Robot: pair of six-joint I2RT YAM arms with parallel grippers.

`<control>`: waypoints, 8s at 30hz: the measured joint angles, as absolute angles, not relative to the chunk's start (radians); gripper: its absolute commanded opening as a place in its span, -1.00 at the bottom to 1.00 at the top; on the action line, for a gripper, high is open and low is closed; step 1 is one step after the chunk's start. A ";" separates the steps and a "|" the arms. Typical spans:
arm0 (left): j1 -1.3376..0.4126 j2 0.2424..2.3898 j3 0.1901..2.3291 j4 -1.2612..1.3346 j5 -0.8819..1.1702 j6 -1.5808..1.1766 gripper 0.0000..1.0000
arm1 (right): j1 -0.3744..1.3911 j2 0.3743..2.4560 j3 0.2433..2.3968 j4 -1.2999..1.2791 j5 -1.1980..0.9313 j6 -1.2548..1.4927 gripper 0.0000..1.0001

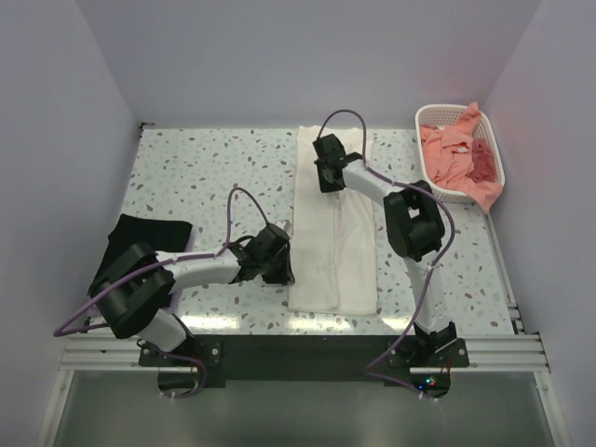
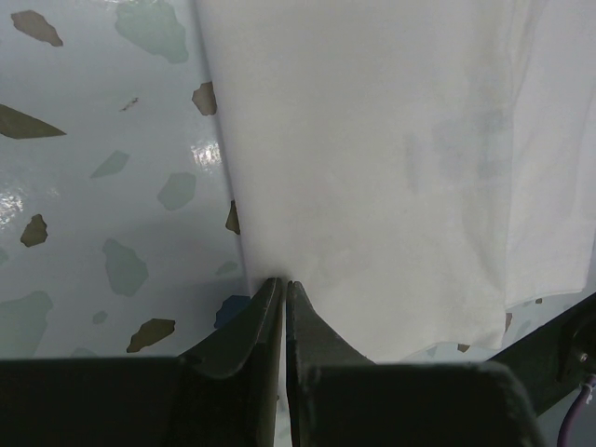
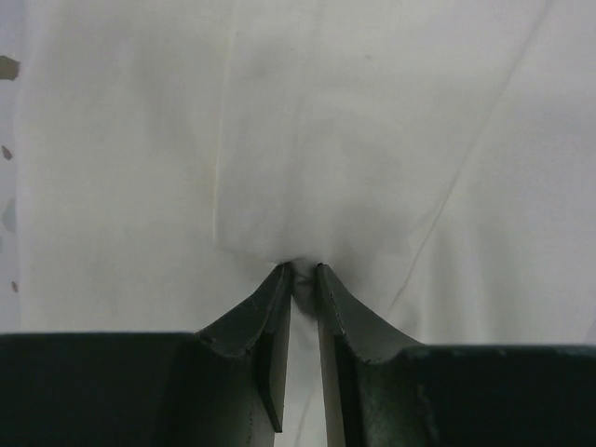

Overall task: Fold and stack the t-shirts
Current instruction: Fold the tshirt

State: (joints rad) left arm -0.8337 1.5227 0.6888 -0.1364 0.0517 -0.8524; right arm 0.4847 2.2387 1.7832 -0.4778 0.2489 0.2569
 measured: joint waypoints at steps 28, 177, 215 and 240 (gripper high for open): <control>-0.773 1.504 0.693 -0.202 0.045 -0.819 -0.76 | 0.450 2.464 2.123 -0.562 0.131 0.270 -0.22; -0.793 1.297 0.553 -0.287 0.221 -0.740 -0.48 | 0.656 1.827 1.234 -0.449 0.317 0.564 -0.41; -0.793 1.297 0.553 -0.287 0.220 -0.740 -0.49 | 0.717 1.890 1.268 -0.474 0.349 0.538 -0.99; -0.793 1.230 0.559 -0.323 0.205 -0.740 -0.40 | 0.577 1.498 1.227 -0.531 0.164 0.539 -0.65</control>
State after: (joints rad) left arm -0.7925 1.2297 0.5591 -0.3233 0.2047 -0.7399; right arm 0.5770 1.4979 1.2274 -0.5312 0.1638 0.5388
